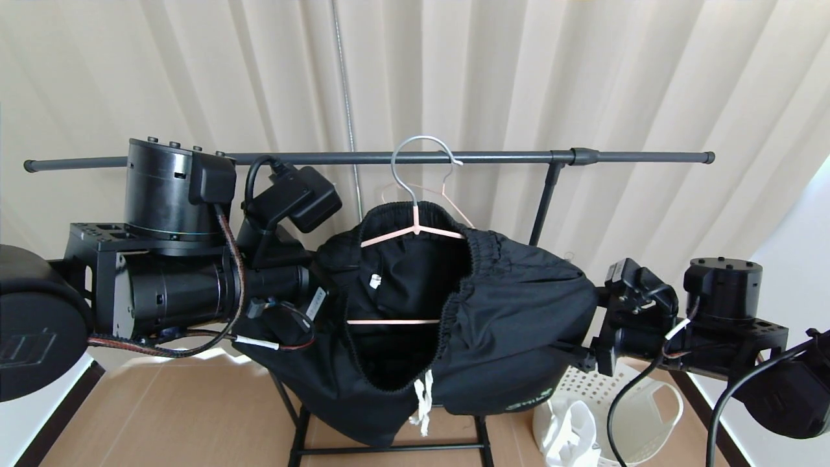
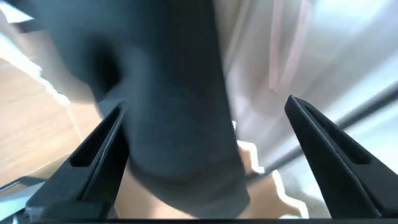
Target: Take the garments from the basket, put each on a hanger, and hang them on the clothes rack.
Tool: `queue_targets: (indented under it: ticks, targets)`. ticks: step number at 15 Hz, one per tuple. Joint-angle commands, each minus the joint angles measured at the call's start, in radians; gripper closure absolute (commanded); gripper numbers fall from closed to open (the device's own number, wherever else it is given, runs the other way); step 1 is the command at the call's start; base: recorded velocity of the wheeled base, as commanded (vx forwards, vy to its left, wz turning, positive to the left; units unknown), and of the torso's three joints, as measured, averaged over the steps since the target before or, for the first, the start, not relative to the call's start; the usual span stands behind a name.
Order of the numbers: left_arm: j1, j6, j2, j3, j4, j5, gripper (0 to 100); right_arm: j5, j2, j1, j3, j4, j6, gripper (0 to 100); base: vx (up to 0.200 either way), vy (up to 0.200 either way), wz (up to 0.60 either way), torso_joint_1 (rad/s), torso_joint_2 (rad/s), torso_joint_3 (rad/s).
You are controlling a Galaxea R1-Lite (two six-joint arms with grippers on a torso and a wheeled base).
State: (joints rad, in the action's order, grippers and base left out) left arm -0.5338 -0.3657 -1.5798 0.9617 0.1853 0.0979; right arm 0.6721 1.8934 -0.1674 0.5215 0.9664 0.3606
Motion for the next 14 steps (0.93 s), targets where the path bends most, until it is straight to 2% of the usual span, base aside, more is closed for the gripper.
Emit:
queue_targets:
  ticks: [1, 3, 4, 10, 14]
  targets:
    - [0.000, 0.001, 0.000, 0.002, 0.000, 0.000, 100, -0.006, 0.001, -0.018, 0.003, 0.003, -0.008, 0, 0.000, 0.000, 0.00, 0.000, 0.00, 0.000]
    - [0.002, 0.004, 0.000, 0.008, 0.000, -0.001, 100, -0.009, 0.001, -0.021, 0.003, 0.005, -0.011, 0, 0.000, 0.000, 0.00, 0.000, 0.00, 0.000]
    - [0.002, 0.014, 0.000, 0.008, 0.000, -0.001, 100, -0.009, 0.000, -0.021, 0.003, 0.006, -0.011, 100, 0.000, 0.000, 0.00, 0.000, 0.00, 0.000]
    - [0.006, 0.022, 0.012, 0.006, -0.003, -0.001, 100, -0.009, 0.010, 0.000, 0.029, 0.002, -0.012, 100, 0.000, 0.000, 0.00, 0.000, 0.00, 0.000]
    - [0.041, 0.057, 0.050, -0.003, -0.006, 0.002, 100, -0.011, 0.049, 0.051, 0.075, -0.006, -0.023, 100, 0.000, 0.000, 0.00, 0.000, 0.00, 0.000]
